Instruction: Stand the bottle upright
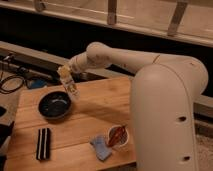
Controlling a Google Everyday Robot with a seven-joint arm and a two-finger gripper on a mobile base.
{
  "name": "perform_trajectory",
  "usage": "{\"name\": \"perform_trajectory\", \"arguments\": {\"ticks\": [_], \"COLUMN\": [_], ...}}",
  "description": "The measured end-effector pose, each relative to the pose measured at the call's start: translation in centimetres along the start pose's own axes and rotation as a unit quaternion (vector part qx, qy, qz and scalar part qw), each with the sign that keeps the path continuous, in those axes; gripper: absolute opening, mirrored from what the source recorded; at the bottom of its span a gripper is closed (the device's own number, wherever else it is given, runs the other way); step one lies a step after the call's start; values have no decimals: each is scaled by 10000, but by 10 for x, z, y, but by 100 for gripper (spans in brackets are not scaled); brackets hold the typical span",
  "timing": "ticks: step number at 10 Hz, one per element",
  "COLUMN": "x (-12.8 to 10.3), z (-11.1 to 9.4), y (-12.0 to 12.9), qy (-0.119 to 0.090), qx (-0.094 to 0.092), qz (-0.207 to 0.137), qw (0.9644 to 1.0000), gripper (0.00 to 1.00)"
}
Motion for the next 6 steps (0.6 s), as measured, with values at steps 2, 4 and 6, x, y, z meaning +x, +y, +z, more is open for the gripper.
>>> {"name": "perform_trajectory", "arguments": {"ticks": [2, 4, 6], "x": [0, 3, 7], "z": [0, -9, -17], "y": [1, -4, -10], "qy": [-15, -109, -251], "qx": [30, 362, 533], "qz": [-38, -204, -287], "qw": [10000, 9991, 9979], "gripper": [19, 19, 19]}}
